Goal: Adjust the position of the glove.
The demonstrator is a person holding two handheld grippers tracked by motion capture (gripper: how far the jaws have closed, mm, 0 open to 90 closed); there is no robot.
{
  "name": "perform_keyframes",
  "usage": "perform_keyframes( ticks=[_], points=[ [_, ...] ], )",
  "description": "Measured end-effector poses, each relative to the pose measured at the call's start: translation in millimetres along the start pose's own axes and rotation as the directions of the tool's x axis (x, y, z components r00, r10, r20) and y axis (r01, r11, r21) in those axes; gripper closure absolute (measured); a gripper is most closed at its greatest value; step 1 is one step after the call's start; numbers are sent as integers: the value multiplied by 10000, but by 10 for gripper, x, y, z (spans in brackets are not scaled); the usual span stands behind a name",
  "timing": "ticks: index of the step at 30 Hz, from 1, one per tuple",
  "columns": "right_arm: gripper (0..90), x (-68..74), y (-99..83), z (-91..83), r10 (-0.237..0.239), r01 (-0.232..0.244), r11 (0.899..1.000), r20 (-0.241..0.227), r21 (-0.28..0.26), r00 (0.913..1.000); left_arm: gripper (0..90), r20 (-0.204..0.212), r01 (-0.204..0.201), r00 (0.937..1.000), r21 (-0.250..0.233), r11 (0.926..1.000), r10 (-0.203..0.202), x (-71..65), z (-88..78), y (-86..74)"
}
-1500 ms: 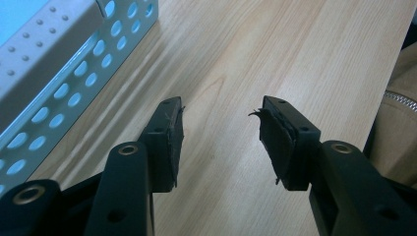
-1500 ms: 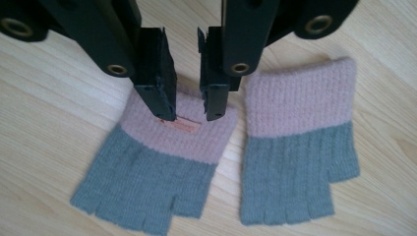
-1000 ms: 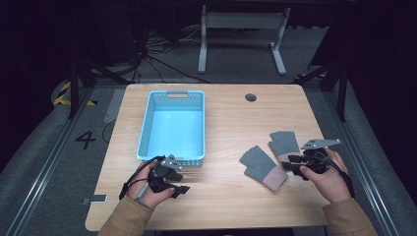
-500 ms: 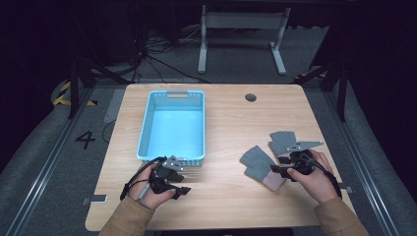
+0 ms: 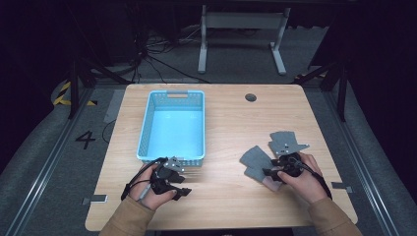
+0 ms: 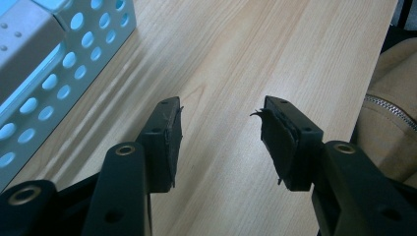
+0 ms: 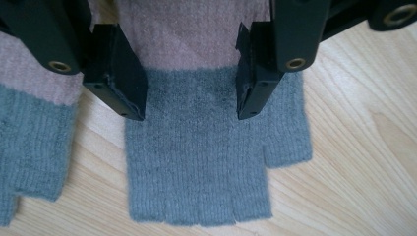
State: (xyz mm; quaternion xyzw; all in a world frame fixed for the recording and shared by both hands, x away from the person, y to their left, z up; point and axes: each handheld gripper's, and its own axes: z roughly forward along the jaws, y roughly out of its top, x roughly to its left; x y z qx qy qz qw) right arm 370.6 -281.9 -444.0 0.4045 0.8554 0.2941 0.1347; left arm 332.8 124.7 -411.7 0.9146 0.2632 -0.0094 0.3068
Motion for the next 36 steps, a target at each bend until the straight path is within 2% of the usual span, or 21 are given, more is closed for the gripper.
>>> perform_keyframes(
  ticks=[6, 10, 14, 17, 21, 25, 29, 30, 31, 32, 35, 36],
  points=[
    [538, 39, 16, 22, -234, 229, 9995, 216, 206, 9995, 508, 15, -30, 10000, 41, 10000, 30, -5, 9, 4],
    [666, 52, 34, 23, -392, 388, 9987, 128, 327, 9991, 508, 11, -34, 10000, 58, 10000, 34, -10, 14, 6],
    [753, 62, 49, 23, -468, 463, 9982, 138, 374, 9988, 509, 12, -30, 10000, 38, 10000, 30, -10, 20, 6],
    [780, 65, 55, 14, -564, 560, 9978, 113, 342, 9983, 509, 25, -23, 10000, 34, 10000, 23, -5, 17, 5],
    [795, 68, 70, -41, -590, 590, 9982, 61, 47, 9982, 509, 29, 19, 10000, 9, 10000, -19, 2, 13, 1],
    [799, 120, 109, -127, -1001, 989, 9945, -350, -358, 9944, 509, 30, 15, 10000, -4, 10000, -15, 1, 19, 4],
    [801, 221, 142, -170, -1675, 1629, 9850, -884, -570, 9819, 509, 35, -51, 10000, 9, 10000, 51, -3, 20, 13],
    [806, 276, 151, -167, -1986, 1923, 9791, -1083, -658, 9741, 510, 35, -51, 10000, 10, 10000, 51, -4, 19, 14],
    [806, 276, 151, -167, -1986, 1923, 9791, -1083, -658, 9741, 510, 35, -51, 10000, 10, 10000, 51, -4, 19, 14],
    [809, 330, 157, -154, -2260, 2174, 9733, -1412, -737, 9639, 510, 38, -35, 10000, 0, 10000, 35, -5, 20, 16],
    [810, 411, 163, -118, -2674, 2546, 9631, -2026, -874, 9421, 509, 37, -48, 10000, 12, 10000, 48, -3, 28, 17],
    [810, 411, 163, -118, -2674, 2546, 9631, -2026, -874, 9421, 509, 37, -48, 10000, 12, 10000, 48, -3, 28, 17]
  ],
)
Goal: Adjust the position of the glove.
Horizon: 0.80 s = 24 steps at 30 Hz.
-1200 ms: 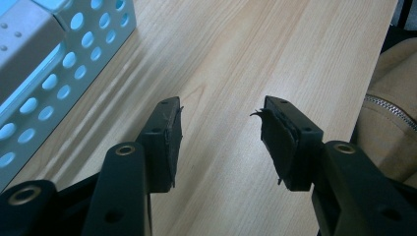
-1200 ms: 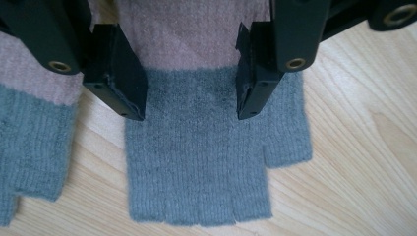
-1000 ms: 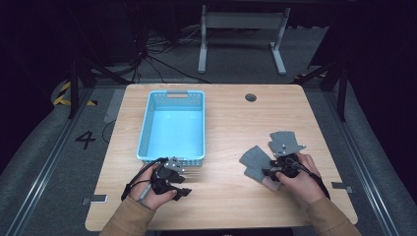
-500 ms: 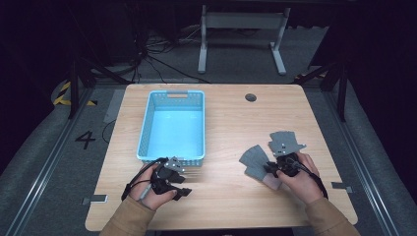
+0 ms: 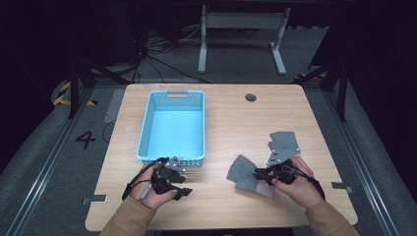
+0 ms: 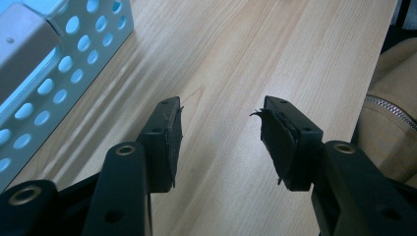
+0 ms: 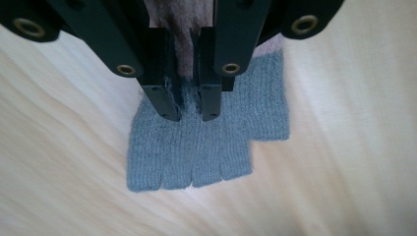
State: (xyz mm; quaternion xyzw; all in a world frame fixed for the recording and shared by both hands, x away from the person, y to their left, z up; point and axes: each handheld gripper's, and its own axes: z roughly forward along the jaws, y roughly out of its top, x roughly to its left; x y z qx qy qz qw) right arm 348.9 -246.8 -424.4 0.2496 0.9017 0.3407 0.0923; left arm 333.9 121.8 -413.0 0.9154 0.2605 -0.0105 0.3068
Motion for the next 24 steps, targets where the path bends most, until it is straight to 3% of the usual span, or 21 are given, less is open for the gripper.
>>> perform_keyframes(
  ticks=[1, 5, 8, 16, 22, 24],
  points=[
    [809, 32, 3, 49, -175, 176, 9998, -366, 29, 9992, 510, 29, -31, 10000, 27, 10000, 31, 1, 1, 3],
    [758, 22, -23, 158, -344, 378, 9985, -842, 384, 9959, 509, 25, -25, 10000, 55, 10000, 25, -4, 3, 5],
    [726, 4, -45, 191, -476, 513, 9978, -870, 415, 9951, 509, 31, -20, 10000, 41, 10000, 20, -4, 2, 5],
    [678, 11, -38, 113, -266, 270, 9996, -764, 44, 9967, 509, 39, -45, 10000, -14, 10000, 45, -7, 10, 17],
    [776, 52, -52, 22, -147, 149, 9999, -753, 32, 9971, 510, 109, -186, 9998, -1, 9998, 186, -14, 29, 62],
    [846, 82, -72, -23, -95, 116, 9997, -1019, 206, 9947, 511, 160, -270, 9995, -22, 9996, 270, -18, 45, 90]
  ],
)
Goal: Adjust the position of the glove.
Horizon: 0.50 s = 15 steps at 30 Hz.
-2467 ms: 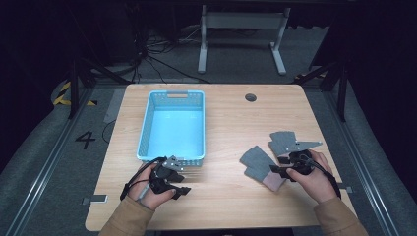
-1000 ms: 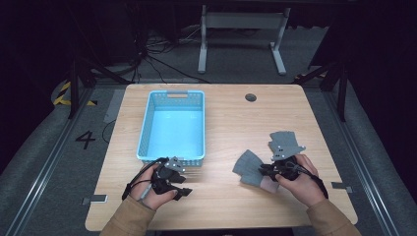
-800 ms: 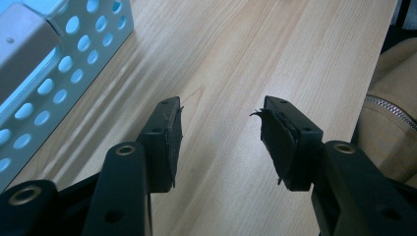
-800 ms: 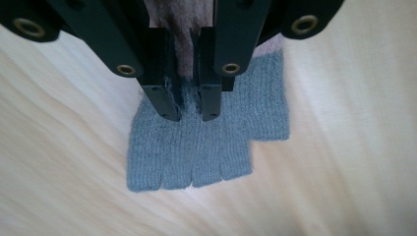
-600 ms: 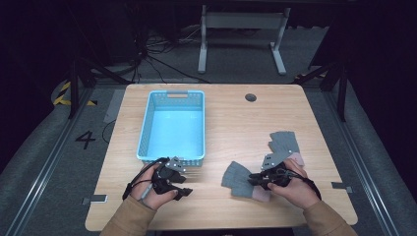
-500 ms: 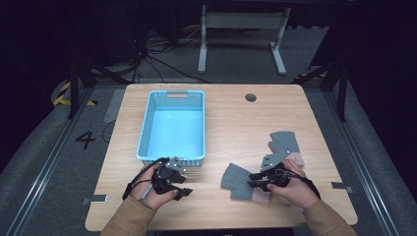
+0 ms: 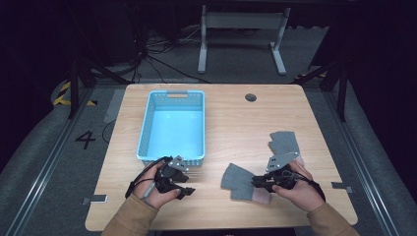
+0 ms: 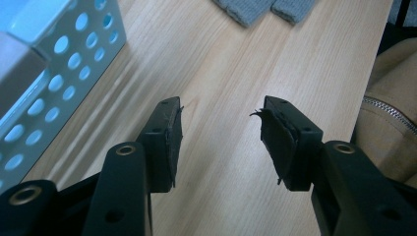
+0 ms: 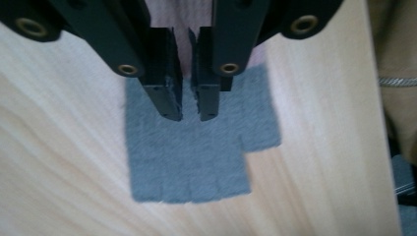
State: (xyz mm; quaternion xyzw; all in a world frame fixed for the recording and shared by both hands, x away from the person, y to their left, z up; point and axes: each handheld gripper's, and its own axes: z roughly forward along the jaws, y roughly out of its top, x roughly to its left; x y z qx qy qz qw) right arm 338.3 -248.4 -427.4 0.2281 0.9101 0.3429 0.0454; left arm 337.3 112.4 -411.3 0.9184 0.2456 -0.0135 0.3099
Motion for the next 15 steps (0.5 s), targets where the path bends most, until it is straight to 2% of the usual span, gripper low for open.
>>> perform_keyframes(
  ticks=[10, 15],
  points=[
    [873, 127, -108, -50, -128, 149, 9993, -580, 346, 9982, 512, 193, -259, 9995, 24, 9997, 258, 10, 68, 117],
    [874, 199, -157, -55, -338, 371, 9986, -876, 374, 9956, 512, 307, -444, 9986, 66, 9990, 442, 3, 111, 178]
  ],
)
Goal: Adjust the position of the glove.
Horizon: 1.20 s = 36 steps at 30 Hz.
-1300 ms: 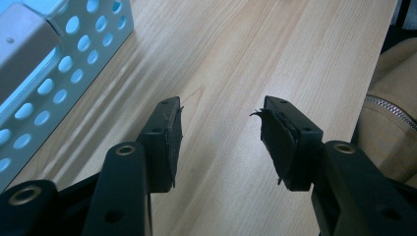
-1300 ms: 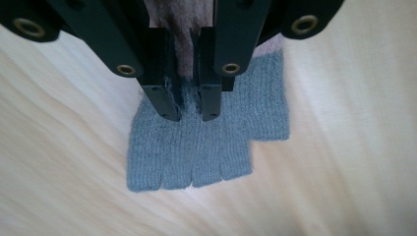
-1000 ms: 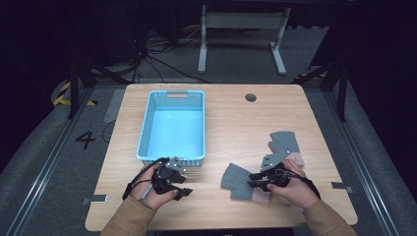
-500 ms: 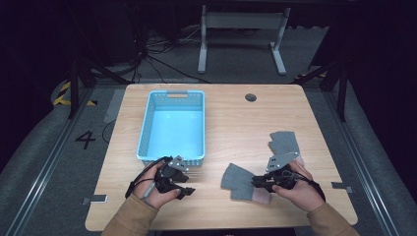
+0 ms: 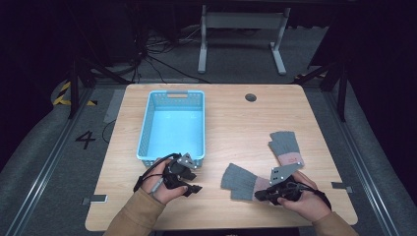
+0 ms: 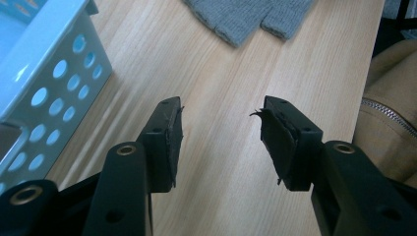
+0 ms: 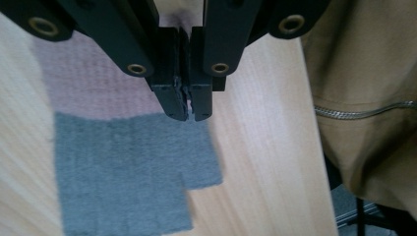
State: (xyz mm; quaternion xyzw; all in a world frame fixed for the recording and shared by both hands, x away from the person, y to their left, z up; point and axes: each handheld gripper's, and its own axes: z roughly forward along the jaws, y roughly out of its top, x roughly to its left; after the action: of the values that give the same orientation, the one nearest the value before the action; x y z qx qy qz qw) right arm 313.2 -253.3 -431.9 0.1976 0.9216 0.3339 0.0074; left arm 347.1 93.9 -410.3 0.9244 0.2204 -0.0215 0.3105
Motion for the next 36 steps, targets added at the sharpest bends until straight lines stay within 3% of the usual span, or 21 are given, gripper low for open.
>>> perform_keyframes(
  ticks=[5, 12, 24, 36],
  points=[
    [889, 87, -18, 16, -195, 203, 9996, -437, 199, 9989, 512, 65, -135, 9999, 39, 9999, 135, 5, 19, 45],
    [896, 107, -53, 59, -250, 279, 9978, -485, 605, 9985, 512, 97, -179, 9998, 32, 9998, 178, 8, 36, 65],
    [899, 13, -99, 42, -73, 61, 9979, 186, 638, 9998, 512, 65, -118, 9999, 30, 9999, 118, 7, 29, 52],
    [899, -74, -142, 7, 216, -264, 9983, 890, 529, 9958, 512, 35, -123, 9999, 3, 9999, 123, 6, 25, 52]
  ],
)
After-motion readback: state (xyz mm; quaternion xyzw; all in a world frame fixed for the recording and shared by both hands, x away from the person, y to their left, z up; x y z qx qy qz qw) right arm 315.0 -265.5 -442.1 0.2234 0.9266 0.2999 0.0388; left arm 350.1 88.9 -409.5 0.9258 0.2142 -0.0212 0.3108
